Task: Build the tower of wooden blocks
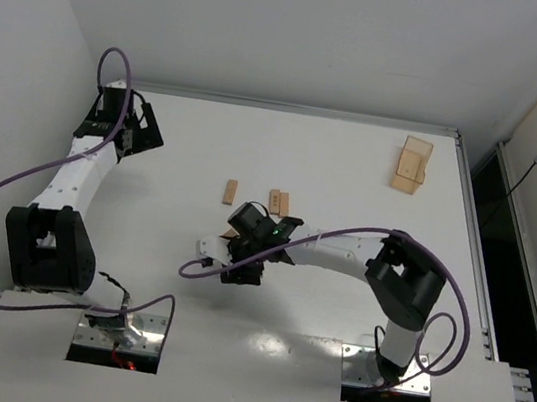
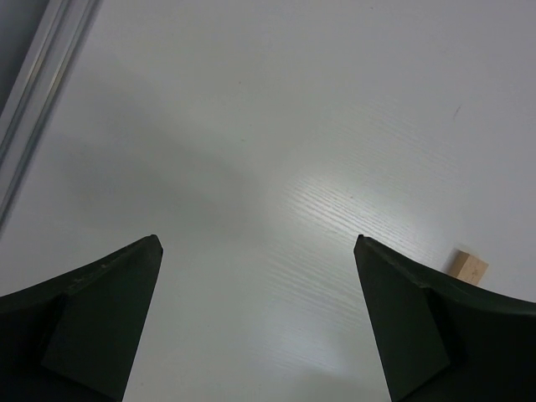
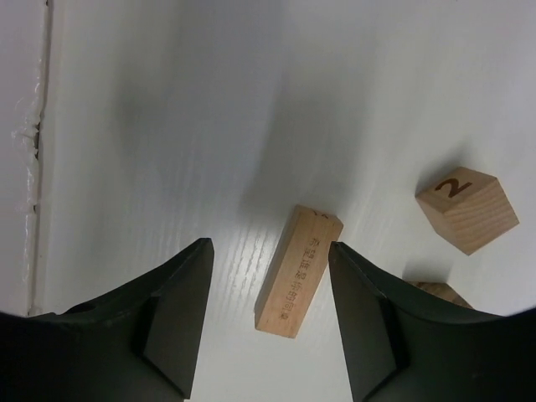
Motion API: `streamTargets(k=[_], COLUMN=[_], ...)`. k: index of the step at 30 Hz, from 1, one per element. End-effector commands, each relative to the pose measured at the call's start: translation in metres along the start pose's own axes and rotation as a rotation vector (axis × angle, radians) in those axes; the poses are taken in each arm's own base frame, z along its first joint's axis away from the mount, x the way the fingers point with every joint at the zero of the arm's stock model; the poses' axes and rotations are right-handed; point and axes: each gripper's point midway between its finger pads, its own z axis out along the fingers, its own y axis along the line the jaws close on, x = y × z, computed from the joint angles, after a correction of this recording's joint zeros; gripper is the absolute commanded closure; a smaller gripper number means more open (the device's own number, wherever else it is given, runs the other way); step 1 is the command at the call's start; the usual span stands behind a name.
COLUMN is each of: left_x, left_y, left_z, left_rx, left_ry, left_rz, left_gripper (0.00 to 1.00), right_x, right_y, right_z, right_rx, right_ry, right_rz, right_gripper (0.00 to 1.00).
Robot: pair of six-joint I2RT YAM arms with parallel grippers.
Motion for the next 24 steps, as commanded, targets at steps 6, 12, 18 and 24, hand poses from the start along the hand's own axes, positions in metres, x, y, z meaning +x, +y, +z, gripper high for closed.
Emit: streamTargets(k=[6,12,18,24], left_x=[-0.006,-0.006,-0.006,-0.004], left_y=[0.002,0.001,0.000,-0.001], left_z=[-0.005,-0.002,0.001,0.007], left_rx=[0.046,0.061,0.062,0.059], left_ry=[-0.004,0.002,0.001,0.010], left_rz=[-0.041,-0.057,-0.067,-0.074], left_gripper=[0.01,0.01,0.01,0.01], right_x=[-0.006,0.008,0.021,0.039], right_y=[-0.006,-0.005,-0.005,-0.010], right_z=[0.006,0.009,0.010,0.017], right_rx=[-0.112,-0.106,-0.074,-0.004], right_ry=[-0.030,0.006,0.044,0.114], right_rz=[0.099,0.125,0.126,0.140], right_gripper=[0.50,0.52,0.55,0.61])
